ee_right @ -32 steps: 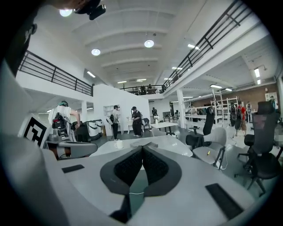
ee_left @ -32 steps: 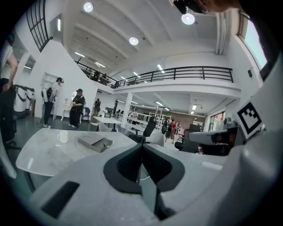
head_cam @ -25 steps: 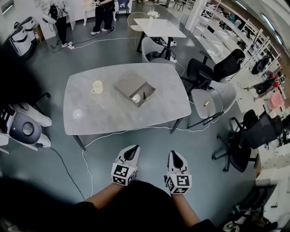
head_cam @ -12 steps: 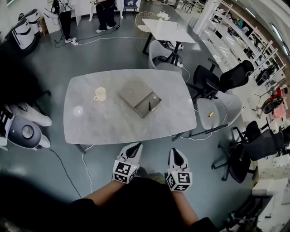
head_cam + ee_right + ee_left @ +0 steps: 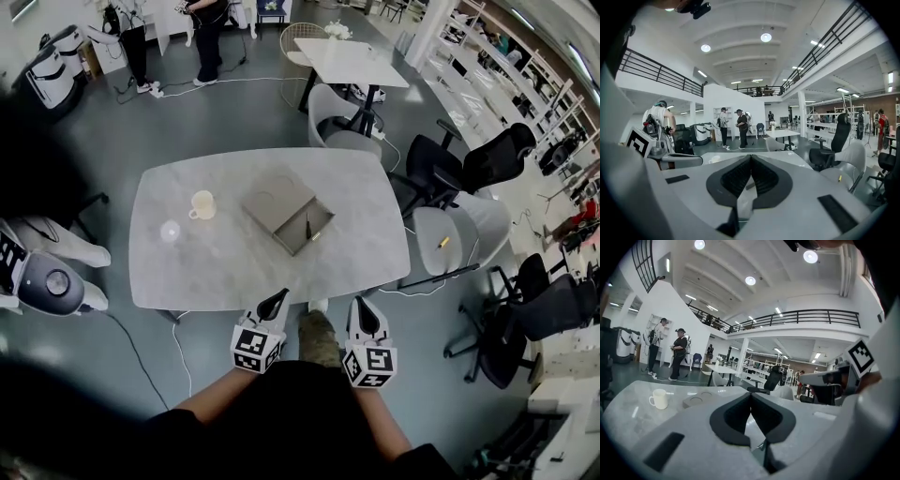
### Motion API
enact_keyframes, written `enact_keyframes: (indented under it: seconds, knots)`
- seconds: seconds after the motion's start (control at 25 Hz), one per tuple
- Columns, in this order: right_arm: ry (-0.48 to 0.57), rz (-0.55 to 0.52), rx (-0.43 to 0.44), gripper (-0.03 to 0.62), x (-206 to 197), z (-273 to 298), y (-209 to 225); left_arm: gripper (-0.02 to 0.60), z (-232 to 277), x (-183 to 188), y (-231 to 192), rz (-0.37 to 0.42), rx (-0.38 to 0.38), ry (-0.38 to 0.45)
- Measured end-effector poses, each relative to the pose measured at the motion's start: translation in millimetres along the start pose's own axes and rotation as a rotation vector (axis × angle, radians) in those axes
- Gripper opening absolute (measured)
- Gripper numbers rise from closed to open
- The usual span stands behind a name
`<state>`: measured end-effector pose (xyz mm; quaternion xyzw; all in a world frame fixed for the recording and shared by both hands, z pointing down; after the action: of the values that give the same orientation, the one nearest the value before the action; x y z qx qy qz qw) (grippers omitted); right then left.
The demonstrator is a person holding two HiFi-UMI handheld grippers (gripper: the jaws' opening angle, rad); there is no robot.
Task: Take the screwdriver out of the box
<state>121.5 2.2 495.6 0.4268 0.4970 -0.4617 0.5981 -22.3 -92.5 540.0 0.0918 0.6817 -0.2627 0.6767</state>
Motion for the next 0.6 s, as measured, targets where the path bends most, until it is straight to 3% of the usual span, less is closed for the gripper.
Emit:
enact_keyframes:
  seconds: [0.24, 0.6]
  knots:
    - [0.006, 0.026, 0.076, 0.011, 4.6, 76.4, 35.9, 0.017, 60.1, -5.6, -25.0, -0.003, 0.072, -0.034]
    - [0.0, 0.025, 0.152, 0.011, 19.0, 175.9, 96.2, 0.017, 170.4, -27.6, -55.5, -0.001, 0.163, -0.159]
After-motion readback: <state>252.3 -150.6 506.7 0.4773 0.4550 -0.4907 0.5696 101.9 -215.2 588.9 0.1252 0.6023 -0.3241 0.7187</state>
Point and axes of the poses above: the fingertips, and each gripper's own axes: z forward along the fingers, y to its right, x out of its top, the point moved 2 cm from there along -z, backward along the fingers, and after that the axes turned 8 degrees about y, right-handed, at the moved point
